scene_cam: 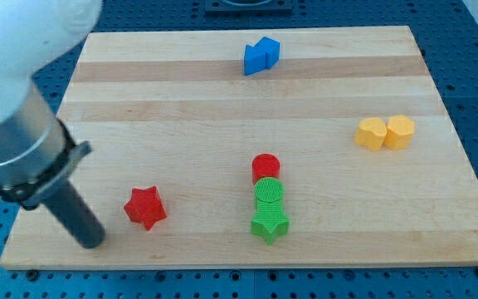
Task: Push the red star upwards
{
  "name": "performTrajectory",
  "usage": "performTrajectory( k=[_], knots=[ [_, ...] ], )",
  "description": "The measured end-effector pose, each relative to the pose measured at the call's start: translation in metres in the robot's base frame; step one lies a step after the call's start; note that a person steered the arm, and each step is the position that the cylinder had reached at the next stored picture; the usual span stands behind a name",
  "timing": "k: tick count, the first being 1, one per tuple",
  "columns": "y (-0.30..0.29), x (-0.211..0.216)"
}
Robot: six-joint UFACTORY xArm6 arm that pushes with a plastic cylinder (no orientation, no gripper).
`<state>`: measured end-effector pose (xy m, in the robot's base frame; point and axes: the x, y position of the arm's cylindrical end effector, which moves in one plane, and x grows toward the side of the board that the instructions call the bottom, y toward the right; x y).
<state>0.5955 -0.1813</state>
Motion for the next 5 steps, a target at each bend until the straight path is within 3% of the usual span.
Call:
performTrajectory(
  k=[2,4,5],
  knots=[
    [0.046,-0.006],
    [0.095,-0.118],
    [0.095,-0.111]
  ],
)
